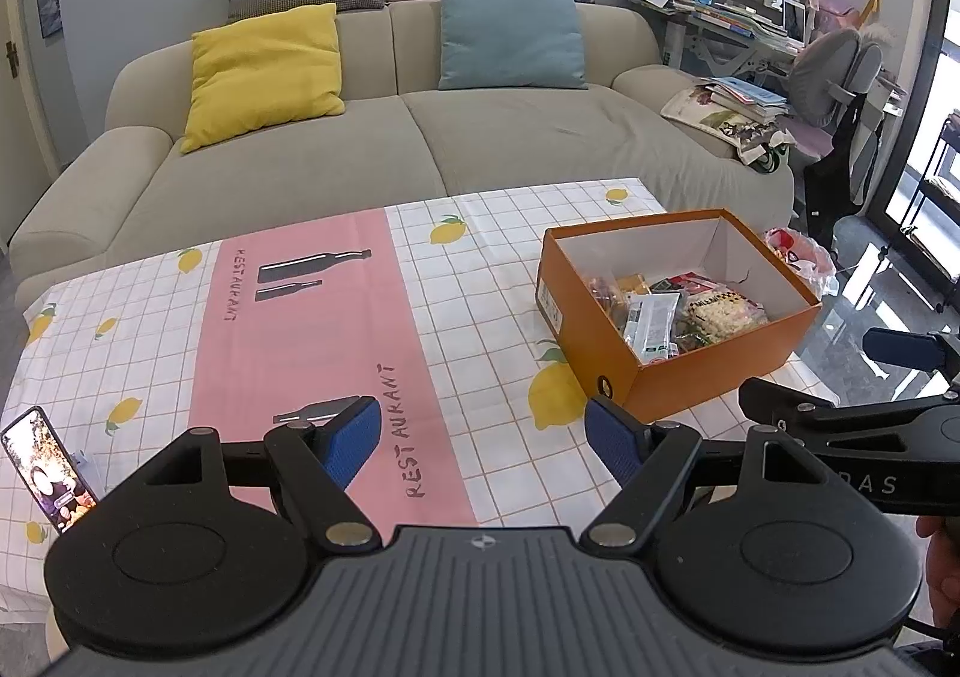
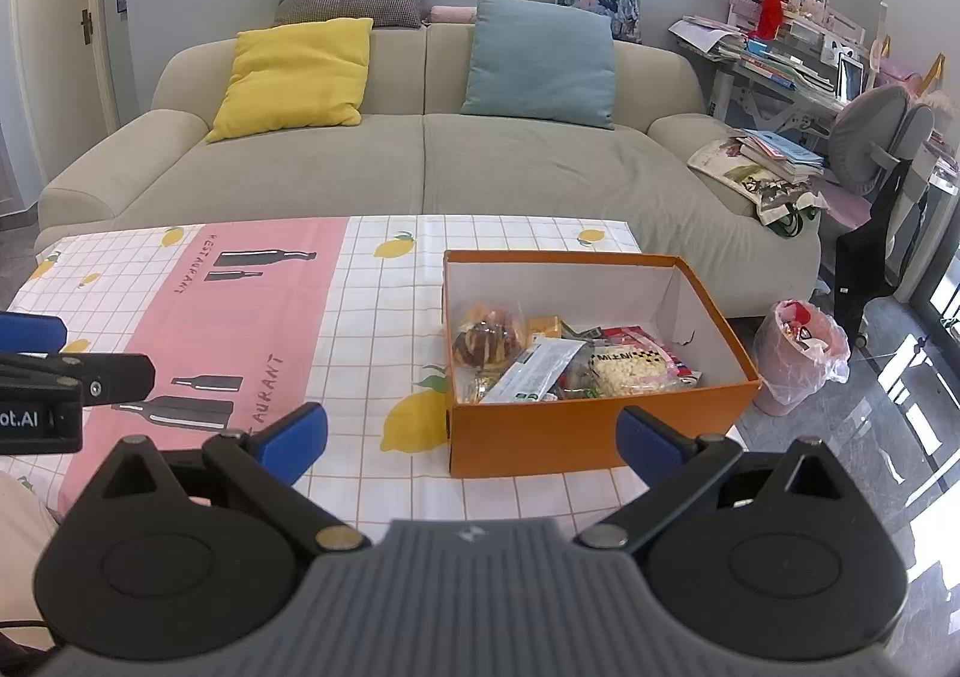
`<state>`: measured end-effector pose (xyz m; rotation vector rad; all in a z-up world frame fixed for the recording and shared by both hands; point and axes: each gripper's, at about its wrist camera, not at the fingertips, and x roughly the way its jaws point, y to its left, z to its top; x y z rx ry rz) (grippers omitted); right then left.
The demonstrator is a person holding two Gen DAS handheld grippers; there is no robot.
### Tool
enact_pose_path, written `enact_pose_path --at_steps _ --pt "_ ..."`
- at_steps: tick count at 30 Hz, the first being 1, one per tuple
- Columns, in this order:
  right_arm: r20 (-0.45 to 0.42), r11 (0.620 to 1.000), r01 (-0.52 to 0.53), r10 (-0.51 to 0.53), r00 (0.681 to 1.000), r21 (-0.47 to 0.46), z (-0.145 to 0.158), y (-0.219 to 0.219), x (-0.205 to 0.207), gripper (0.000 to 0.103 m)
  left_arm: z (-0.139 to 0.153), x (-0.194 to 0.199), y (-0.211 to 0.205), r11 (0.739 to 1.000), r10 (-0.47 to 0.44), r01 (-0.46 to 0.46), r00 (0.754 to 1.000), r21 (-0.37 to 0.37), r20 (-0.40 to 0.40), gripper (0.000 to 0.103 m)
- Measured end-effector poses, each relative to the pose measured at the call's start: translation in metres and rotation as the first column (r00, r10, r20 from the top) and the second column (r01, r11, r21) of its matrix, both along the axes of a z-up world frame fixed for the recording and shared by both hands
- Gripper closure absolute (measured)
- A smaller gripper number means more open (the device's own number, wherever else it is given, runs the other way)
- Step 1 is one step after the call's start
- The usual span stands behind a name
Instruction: Organize snacks
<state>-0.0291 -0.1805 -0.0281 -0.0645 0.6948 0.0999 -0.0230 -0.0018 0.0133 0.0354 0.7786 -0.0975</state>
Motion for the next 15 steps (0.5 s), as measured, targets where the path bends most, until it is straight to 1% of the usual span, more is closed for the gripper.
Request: enact_pose_path --at_steps 15 --pt "-0.002 1.000 -0.003 0.003 1.000 -0.002 -0.0006 0.0010 0.0001 0.003 0.0001 -0.0001 0.0002 1.000 -0.004 0.004 1.000 0.000 0.000 0.012"
